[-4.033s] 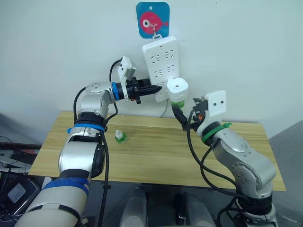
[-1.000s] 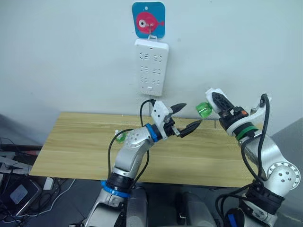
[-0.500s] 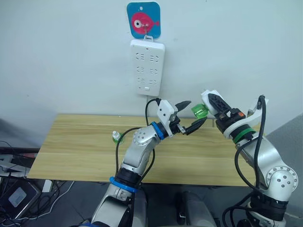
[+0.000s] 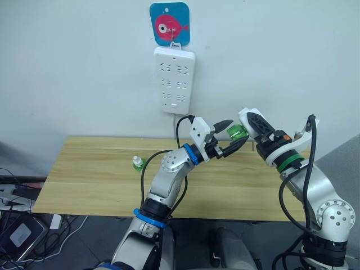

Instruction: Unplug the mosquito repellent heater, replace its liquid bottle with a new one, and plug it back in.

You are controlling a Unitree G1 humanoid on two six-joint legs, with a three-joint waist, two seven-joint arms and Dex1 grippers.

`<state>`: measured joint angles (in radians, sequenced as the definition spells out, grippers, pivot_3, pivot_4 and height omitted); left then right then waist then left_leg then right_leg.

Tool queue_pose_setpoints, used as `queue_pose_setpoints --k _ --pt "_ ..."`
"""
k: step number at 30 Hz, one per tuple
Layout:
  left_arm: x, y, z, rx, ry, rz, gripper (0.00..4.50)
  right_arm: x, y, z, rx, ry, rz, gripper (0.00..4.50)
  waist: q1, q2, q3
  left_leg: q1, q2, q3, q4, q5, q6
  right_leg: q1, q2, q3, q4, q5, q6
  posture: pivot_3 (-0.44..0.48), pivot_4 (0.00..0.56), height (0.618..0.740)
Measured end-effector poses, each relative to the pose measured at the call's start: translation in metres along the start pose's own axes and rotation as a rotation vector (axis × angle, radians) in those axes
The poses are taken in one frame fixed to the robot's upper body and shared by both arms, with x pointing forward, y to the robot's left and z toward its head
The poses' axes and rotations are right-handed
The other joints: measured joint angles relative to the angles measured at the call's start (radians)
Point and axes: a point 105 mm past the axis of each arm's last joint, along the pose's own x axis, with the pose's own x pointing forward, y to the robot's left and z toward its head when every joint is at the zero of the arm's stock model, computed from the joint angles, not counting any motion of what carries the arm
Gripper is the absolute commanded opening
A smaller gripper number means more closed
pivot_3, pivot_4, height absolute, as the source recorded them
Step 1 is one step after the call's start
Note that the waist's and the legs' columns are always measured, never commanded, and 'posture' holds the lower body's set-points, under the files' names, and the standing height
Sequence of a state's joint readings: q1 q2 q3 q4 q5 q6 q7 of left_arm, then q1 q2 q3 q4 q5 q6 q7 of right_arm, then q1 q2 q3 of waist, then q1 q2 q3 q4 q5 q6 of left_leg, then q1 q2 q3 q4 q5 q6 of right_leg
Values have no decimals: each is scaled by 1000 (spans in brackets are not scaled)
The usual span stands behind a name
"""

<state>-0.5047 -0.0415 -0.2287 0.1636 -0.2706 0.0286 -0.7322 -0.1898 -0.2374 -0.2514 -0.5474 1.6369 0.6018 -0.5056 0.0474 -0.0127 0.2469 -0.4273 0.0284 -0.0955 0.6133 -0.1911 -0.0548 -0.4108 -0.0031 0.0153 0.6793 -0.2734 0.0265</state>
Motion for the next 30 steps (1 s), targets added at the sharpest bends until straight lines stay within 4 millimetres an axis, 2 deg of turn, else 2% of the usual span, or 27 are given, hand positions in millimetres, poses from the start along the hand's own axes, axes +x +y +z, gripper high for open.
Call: queue_pose_setpoints --k 1,12,14,19,30 --pt "0 -1 0 0 0 -5 2257 0 0 1 0 -2 -1 3027 0 0 0 0 0 0 0 0 0 0 0 0 0 0 0 180 220 740" --pt "0 0 0 4 0 2 2251 3 1 -1 25 -10 -17 3027 0 0 0 0 0 0 0 0 0 0 0 0 0 0 0 177 216 740" --pt "-1 1 1 4 0 4 2984 3 1 -1 26 -9 -20 3027 0 0 0 0 0 0 0 0 0 0 0 0 0 0 0 172 217 740" --pt "-2 2 -1 10 11 14 4394 2 11 -2 20 -5 16 3027 0 0 0 0 0 0 0 0 0 0 0 0 0 0 0 172 214 740" --pt "-2 3 -2 -1 14 22 4453 2 14 -3 18 0 26 3027 0 0 0 0 0 0 0 0 0 0 0 0 0 0 0 177 216 740"
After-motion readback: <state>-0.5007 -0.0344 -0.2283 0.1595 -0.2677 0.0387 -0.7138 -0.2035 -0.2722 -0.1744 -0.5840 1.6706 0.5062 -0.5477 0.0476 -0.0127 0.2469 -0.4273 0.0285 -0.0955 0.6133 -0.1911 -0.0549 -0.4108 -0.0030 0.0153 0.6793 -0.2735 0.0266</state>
